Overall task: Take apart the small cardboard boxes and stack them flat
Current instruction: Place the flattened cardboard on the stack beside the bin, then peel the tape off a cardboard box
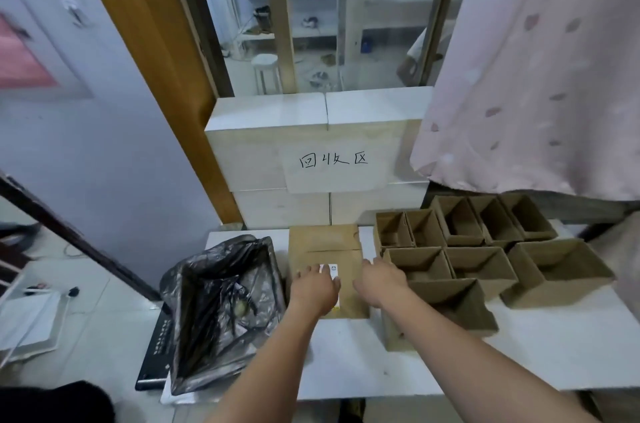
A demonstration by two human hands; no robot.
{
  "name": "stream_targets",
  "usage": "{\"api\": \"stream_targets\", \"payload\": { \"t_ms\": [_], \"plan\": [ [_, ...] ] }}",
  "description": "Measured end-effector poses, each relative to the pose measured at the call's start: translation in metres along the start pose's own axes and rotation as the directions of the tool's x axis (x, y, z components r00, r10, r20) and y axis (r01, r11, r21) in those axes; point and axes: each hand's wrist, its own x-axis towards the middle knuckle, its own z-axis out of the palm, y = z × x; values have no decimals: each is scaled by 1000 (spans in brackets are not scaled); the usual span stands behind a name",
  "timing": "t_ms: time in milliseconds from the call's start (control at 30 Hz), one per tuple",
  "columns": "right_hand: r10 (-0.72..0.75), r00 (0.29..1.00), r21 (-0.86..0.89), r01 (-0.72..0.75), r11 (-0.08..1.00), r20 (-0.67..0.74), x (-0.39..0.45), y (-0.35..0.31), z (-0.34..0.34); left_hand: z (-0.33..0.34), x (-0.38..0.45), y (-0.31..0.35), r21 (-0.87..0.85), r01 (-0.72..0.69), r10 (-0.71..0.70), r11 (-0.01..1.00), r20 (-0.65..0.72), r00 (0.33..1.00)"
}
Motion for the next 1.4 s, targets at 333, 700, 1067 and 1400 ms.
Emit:
{"api": "stream_targets", "payload": {
  "t_ms": [333, 700, 1067, 1400],
  "plan": [
    [93, 990, 12, -93, 996, -107, -96, 50, 22, 20, -70, 61, 3, -146, 146, 989, -7, 989],
    [243, 955, 139, -221, 965, -170, -151, 147, 35, 47, -95, 159, 99, -270, 271, 958, 5, 963],
    [145, 979, 78, -135, 988, -140, -141, 256, 35, 64, -83, 246, 105, -213, 214, 971, 1, 977],
    [-26, 996, 68, 31, 997, -87, -113, 279, 32, 59, -102, 216, 21, 105, -104, 994, -22, 994]
  ]
}}
